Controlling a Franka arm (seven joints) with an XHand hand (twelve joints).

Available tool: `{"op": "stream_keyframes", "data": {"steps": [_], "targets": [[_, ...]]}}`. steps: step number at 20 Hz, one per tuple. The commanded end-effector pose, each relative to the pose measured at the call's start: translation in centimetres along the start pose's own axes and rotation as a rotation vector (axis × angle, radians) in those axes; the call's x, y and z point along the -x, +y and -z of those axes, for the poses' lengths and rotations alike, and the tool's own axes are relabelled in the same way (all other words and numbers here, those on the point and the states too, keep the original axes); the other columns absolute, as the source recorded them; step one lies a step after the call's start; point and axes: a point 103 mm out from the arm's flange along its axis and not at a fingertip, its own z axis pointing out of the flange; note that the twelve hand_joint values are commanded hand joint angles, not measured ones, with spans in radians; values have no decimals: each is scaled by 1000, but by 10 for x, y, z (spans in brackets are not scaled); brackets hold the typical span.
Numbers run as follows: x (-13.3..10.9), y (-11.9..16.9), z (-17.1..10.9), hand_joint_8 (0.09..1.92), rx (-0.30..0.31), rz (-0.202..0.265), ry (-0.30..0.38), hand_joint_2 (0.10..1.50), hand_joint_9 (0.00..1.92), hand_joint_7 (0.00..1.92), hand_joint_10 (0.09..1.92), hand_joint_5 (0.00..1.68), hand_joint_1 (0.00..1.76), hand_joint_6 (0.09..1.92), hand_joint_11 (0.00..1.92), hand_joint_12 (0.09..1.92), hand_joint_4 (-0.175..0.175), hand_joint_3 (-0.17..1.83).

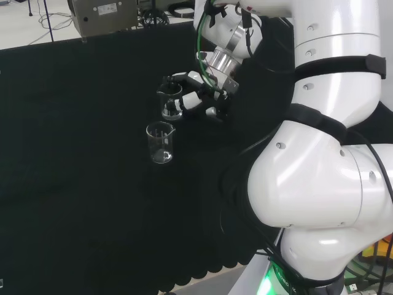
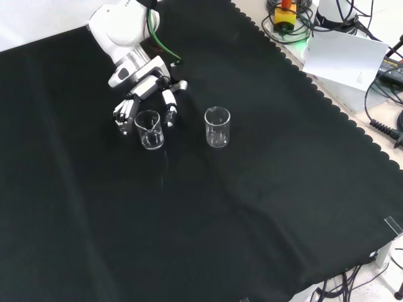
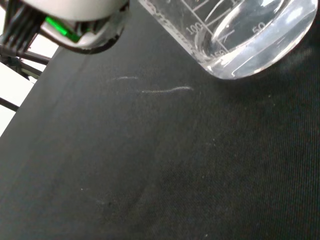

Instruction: Pick up the beaker on the right.

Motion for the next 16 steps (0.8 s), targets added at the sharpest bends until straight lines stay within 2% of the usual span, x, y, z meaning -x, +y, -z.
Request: {"op": "stream_keyframes", "data": {"steps": [1, 11, 13, 16], "targets": [[1, 1, -5, 664, 13, -4, 13, 516, 406, 298, 617, 548, 923, 87, 0, 1368, -29, 601], [0, 8, -9, 672, 39, -12, 59, 508, 435, 329, 603, 613, 927, 113, 0, 1386, -30, 634], [2, 9, -9, 658, 29, -19, 70, 504, 470, 364, 570, 601, 931, 246, 8, 1392, -31, 646], [8, 11, -9, 669, 25, -30, 87, 529, 546, 445, 549, 561, 972, 705, 62, 1383, -33, 656]]}}
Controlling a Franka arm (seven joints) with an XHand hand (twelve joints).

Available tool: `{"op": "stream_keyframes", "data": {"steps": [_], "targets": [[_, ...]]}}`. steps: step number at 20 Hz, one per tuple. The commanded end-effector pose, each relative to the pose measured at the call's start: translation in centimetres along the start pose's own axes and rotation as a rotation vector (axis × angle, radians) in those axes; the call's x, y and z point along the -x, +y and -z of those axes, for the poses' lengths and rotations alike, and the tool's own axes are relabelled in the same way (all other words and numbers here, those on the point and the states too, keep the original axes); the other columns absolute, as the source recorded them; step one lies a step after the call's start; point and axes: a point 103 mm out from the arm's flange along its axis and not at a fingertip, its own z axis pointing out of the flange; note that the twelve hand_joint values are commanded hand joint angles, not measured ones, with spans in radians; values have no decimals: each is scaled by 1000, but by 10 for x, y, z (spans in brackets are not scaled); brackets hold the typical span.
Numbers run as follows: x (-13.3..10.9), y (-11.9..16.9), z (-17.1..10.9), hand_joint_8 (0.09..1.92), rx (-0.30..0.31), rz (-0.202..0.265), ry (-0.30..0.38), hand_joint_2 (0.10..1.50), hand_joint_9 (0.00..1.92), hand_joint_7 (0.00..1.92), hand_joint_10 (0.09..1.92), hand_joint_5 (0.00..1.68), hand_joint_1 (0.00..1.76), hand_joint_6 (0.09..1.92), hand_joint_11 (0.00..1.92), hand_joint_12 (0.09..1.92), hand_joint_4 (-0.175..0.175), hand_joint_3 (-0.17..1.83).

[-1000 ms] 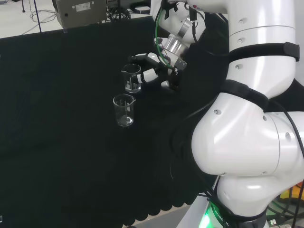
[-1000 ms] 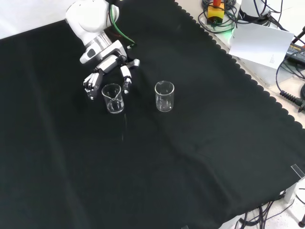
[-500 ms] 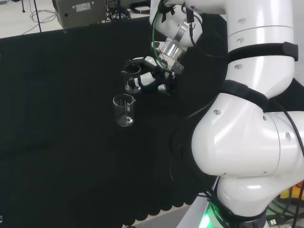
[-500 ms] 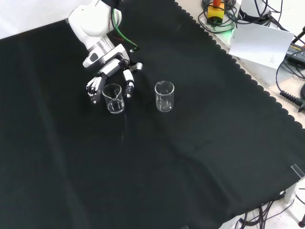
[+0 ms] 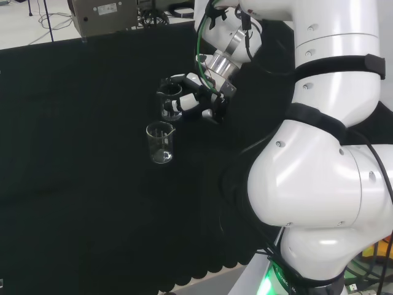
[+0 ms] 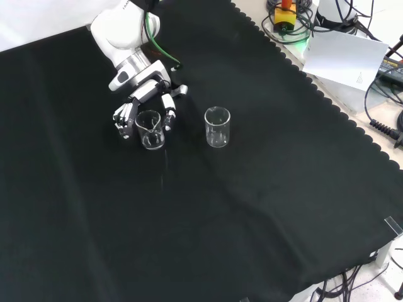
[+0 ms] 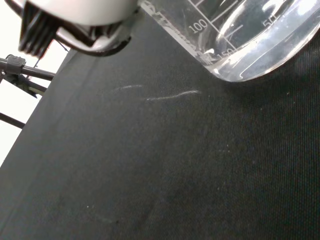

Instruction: Pick up the beaker on the right.

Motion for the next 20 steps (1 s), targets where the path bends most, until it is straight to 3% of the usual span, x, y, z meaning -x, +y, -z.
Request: {"op": "stream_keyframes", "data": {"steps": [1, 4, 6, 7, 8, 9, 10, 12, 14, 15, 17, 20], "targets": [[9, 3, 0, 677, -11, -24, 34, 537, 562, 461, 549, 565, 991, 809, 76, 1382, -33, 665], [14, 5, 2, 694, -13, -48, 74, 556, 589, 492, 552, 630, 1057, 978, 108, 1378, -34, 701], [17, 6, 7, 724, 36, -59, 64, 581, 660, 554, 568, 692, 1108, 1074, 197, 1361, -44, 737], [18, 6, 12, 794, 81, -61, 48, 658, 776, 672, 605, 803, 1130, 1105, 392, 1302, -92, 712], [19, 6, 18, 867, 117, -68, 44, 713, 910, 837, 667, 896, 1175, 1127, 638, 1182, -56, 679], [8, 5, 18, 934, 158, -66, 25, 702, 1059, 968, 699, 952, 1267, 1131, 826, 1076, -82, 697], [-3, 5, 19, 954, 189, -52, 10, 659, 1174, 1077, 703, 993, 1339, 1110, 956, 990, -120, 747], [-19, 3, 26, 916, 244, -17, -15, 586, 1326, 1205, 645, 1049, 1409, 1036, 1099, 886, -161, 820], [-35, 0, 36, 866, 276, 25, -45, 551, 1406, 1259, 574, 1080, 1431, 973, 1160, 841, -173, 845], [-43, -1, 43, 868, 284, 48, -74, 599, 1382, 1223, 581, 1114, 1428, 905, 1172, 828, -174, 759], [-56, -4, 58, 869, 287, 83, -119, 678, 1335, 1171, 603, 1155, 1422, 813, 1187, 813, -175, 617], [-69, -11, 83, 843, 269, 109, -183, 698, 1336, 1165, 586, 1184, 1421, 756, 1206, 803, -175, 572]]}}
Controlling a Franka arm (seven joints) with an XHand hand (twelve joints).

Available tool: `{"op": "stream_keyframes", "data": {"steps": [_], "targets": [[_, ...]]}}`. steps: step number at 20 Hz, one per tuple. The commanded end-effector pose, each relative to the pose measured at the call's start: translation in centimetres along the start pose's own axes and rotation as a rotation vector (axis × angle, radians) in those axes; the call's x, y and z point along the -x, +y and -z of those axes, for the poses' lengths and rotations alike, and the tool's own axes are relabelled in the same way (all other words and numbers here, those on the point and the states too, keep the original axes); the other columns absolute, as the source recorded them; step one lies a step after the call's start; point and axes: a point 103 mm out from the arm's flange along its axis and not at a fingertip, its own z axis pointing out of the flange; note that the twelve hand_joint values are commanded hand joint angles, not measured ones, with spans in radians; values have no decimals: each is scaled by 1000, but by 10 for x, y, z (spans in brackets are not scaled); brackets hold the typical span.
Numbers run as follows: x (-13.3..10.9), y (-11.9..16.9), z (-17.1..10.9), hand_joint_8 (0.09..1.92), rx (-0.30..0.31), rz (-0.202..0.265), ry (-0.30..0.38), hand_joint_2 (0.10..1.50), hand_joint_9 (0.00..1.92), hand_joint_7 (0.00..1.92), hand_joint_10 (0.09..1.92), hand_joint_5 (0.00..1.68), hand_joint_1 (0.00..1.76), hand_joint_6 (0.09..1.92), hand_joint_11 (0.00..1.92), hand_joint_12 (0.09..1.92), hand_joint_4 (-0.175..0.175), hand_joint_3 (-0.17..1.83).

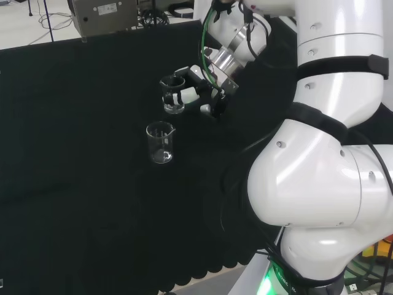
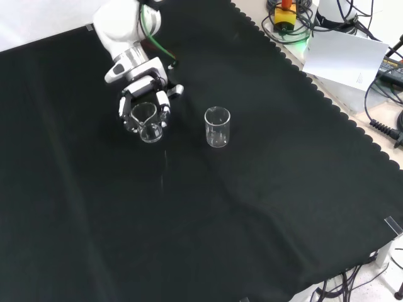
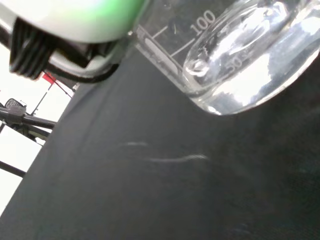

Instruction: Pick up the beaker on the right.

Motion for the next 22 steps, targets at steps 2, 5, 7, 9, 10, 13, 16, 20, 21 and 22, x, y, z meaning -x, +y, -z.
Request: {"op": "stream_keyframes", "data": {"steps": [2, 5, 7, 9, 10, 13, 16, 20, 21, 22], "targets": [[-67, -15, 77, 835, 92, 135, -220, 693, 1345, 1167, 576, 1193, 1421, 743, 1218, 802, -175, 576], [-77, -33, 87, 799, 64, 127, -266, 679, 1403, 1202, 588, 1201, 1382, 746, 1236, 804, -175, 613], [-82, -48, 87, 761, 41, 117, -294, 660, 1474, 1246, 615, 1205, 1330, 766, 1253, 811, -175, 667], [-92, -65, 82, 783, 7, 103, -328, 646, 1487, 1248, 651, 1194, 1313, 804, 1255, 830, -175, 710], [-95, -73, 81, 794, -7, 97, -347, 642, 1487, 1245, 665, 1190, 1310, 817, 1254, 838, -175, 722], [-105, -94, 75, 826, -44, 76, -380, 630, 1482, 1237, 701, 1180, 1306, 849, 1253, 853, -175, 755], [-118, -111, 70, 852, -79, 65, -412, 619, 1477, 1229, 729, 1172, 1305, 876, 1251, 864, -175, 784], [-139, -129, 67, 887, -110, 59, -454, 608, 1468, 1219, 768, 1163, 1304, 909, 1245, 883, -175, 817], [-143, -133, 67, 890, -119, 55, -465, 606, 1468, 1219, 772, 1162, 1304, 913, 1245, 885, -175, 821], [-147, -136, 66, 901, -133, 48, -477, 603, 1464, 1216, 786, 1159, 1304, 923, 1242, 892, -175, 830]]}}
